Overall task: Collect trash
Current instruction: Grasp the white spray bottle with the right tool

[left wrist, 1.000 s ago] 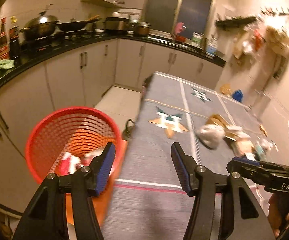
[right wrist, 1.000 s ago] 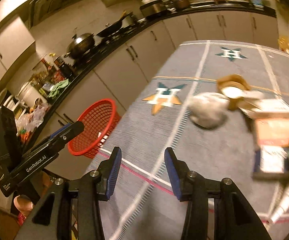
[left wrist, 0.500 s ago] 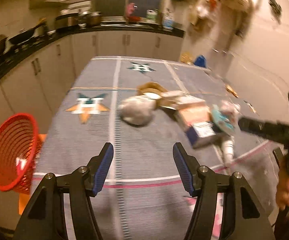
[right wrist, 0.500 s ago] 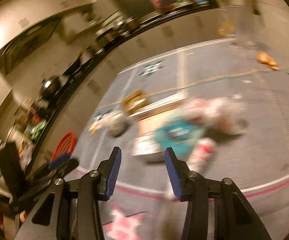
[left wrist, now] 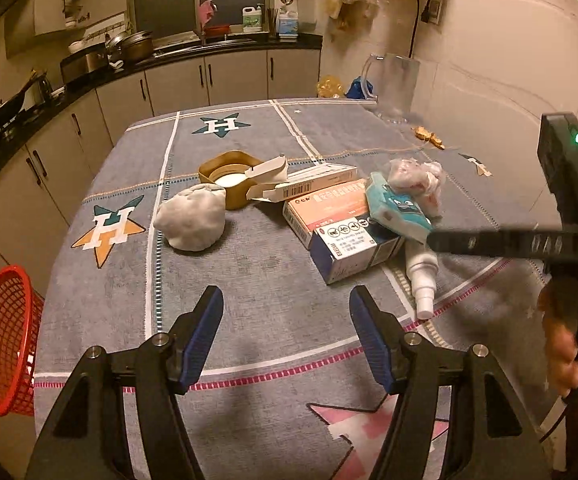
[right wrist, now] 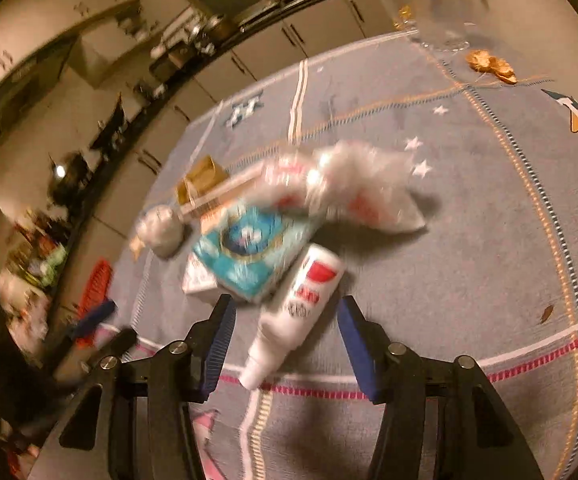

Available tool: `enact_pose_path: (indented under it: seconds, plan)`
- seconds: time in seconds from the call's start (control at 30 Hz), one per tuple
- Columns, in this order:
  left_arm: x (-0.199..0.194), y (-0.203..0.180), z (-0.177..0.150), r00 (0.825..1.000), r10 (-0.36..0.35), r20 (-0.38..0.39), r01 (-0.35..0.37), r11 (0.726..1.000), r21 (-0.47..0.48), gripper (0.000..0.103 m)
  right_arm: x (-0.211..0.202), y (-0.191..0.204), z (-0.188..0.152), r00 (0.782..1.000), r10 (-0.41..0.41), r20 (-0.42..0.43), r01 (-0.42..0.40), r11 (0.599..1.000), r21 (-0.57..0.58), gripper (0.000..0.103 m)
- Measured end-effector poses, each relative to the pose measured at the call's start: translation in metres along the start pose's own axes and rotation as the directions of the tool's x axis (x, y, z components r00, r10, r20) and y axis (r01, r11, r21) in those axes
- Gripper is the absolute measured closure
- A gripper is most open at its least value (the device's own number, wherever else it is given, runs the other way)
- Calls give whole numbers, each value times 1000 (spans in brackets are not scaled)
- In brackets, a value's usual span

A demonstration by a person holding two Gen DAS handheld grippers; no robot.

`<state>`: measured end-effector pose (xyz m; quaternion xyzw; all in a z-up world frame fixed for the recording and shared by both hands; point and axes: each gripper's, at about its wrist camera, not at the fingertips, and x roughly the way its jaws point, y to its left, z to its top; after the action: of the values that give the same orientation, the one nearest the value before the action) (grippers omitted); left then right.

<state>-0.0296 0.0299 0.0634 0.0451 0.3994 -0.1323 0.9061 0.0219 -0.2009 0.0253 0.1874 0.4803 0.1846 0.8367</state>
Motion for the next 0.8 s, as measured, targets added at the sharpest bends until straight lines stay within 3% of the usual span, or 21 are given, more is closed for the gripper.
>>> enact_pose_path:
  seconds: [0.2, 0.37, 0.47, 0.5, 0.53, 0.57, 0.8]
  plan:
    - [14, 5, 13, 998, -66, -9, 66, 997, 33, 29, 23, 26, -8, 980, -197, 1, 195, 968, -160, 45]
    - [32, 0, 29, 995, -98, -32, 99, 994, 35, 28, 28, 23, -4, 951, -305, 55, 310, 935, -173, 45]
    - [46, -8, 33, 995, -85, -58, 89, 994, 71, 28, 24, 13, -1, 957, -286, 48, 290, 945, -152, 50]
    - [49, -11, 34, 995, -82, -60, 87, 993, 82, 28, 21, 10, -1, 957, -287, 46, 291, 946, -144, 54]
    - [53, -14, 36, 993, -92, -70, 98, 990, 97, 28, 19, 6, -1, 957, -288, 43, 291, 947, -137, 66]
    - [55, -15, 37, 993, -93, -75, 101, 989, 108, 28, 17, 2, 1, 957, -289, 40, 291, 947, -136, 69]
    - [75, -24, 48, 989, -122, -85, 135, 976, 169, 28, 2, -15, -5, 972, -230, 41, 233, 967, -100, 69]
